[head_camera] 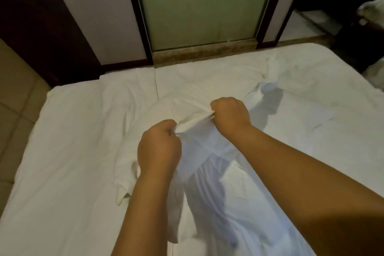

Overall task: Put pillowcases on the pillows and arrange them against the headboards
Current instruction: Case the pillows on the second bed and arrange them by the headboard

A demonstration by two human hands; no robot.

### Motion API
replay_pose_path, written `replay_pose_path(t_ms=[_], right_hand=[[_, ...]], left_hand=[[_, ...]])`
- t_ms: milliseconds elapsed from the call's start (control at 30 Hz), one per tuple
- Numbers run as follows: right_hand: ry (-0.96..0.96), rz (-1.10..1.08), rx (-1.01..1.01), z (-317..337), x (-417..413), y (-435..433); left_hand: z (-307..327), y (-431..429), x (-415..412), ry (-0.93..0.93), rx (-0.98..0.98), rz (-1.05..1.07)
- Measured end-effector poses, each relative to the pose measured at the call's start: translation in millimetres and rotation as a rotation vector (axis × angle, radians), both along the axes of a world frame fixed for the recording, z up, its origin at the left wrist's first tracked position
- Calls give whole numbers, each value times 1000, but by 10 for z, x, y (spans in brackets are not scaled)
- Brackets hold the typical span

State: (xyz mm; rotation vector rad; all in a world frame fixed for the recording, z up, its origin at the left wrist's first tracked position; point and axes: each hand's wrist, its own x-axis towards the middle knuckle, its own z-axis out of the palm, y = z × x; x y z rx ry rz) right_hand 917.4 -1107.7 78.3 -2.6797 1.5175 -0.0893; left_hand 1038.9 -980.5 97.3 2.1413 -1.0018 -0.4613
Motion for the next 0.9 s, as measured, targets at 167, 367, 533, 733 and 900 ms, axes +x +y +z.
replay_pose_path(t_ms=[167, 367, 533, 733, 900], right_hand=[[-191, 159, -170, 851, -28, 507], [-378, 292, -330, 1689, -533, 1305], [-464, 350, -384, 2053, -1106, 1890], [-463, 316, -381, 2082, -1586, 2254], [-359, 216, -270, 1728, -1681, 2272]], left_hand=[[688, 603, -76, -53, -229, 197], [1478, 1457, -545, -220, -463, 257], [1892, 2110, -1195, -211, -538, 242], [1951, 2484, -1675, -165, -486, 186], [1615, 2455, -1640, -119, -326, 174]])
